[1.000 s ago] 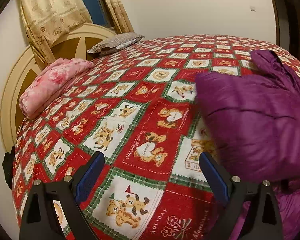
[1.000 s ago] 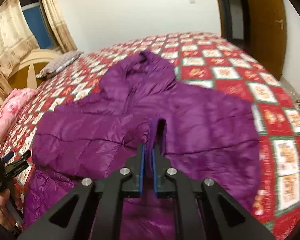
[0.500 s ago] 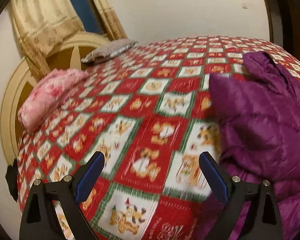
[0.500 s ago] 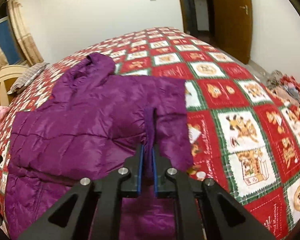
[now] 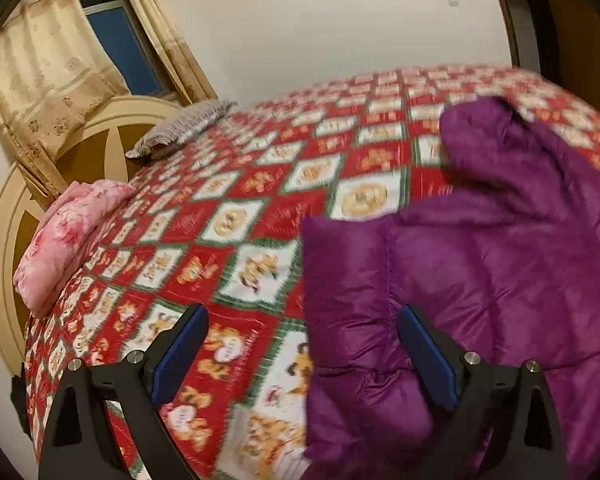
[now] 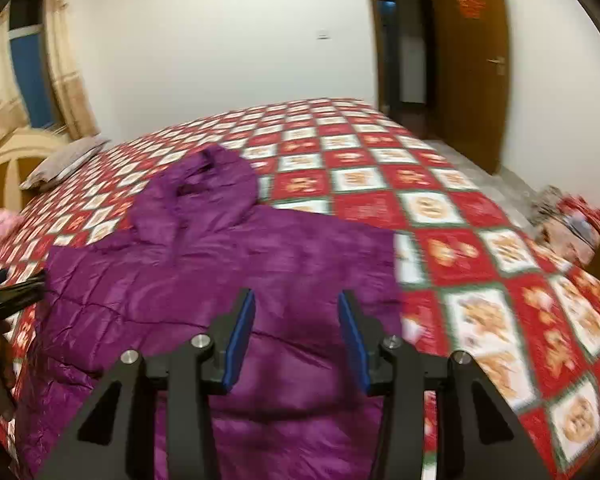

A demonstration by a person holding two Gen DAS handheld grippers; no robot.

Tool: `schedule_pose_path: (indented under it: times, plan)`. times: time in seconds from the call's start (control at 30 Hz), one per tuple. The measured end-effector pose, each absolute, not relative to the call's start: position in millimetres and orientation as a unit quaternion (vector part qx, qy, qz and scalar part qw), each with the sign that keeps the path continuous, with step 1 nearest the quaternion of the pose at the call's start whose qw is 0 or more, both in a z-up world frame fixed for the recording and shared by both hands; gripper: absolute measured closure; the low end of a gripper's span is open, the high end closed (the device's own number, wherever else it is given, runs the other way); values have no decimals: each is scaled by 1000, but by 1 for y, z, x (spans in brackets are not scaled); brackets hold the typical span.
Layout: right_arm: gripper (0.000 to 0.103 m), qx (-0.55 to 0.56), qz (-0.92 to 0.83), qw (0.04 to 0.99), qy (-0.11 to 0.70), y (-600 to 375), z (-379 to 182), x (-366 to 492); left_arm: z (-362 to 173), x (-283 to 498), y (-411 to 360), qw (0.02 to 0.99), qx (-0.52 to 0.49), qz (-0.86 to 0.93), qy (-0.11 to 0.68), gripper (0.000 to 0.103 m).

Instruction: Fold large clothes

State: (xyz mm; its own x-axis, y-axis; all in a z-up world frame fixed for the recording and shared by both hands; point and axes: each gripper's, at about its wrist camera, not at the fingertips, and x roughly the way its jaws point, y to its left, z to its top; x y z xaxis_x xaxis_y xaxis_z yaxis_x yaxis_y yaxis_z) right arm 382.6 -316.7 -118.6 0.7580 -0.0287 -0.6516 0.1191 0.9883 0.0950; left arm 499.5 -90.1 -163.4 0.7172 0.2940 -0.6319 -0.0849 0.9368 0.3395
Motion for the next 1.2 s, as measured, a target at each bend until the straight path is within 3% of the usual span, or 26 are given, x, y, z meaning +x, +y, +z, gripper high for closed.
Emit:
schedule_pose_path:
  times: [0.27,0.87,1.07,1.2]
  plan:
    - [61,73,-59,914,394,-324,-177,401,-191,507,-95,911,144,95,375,7]
    - [61,62,-63,914,397,-320,-184,403,-197,507,-97,909,147,96,377,6]
    - [59,29,-70,911,406,-312,-171,402,-153,484,-86,920,105,100,364,6]
    - [59,44,-61,928,364,-300,-144,386,-142,455,-110,933,103,43,342,6]
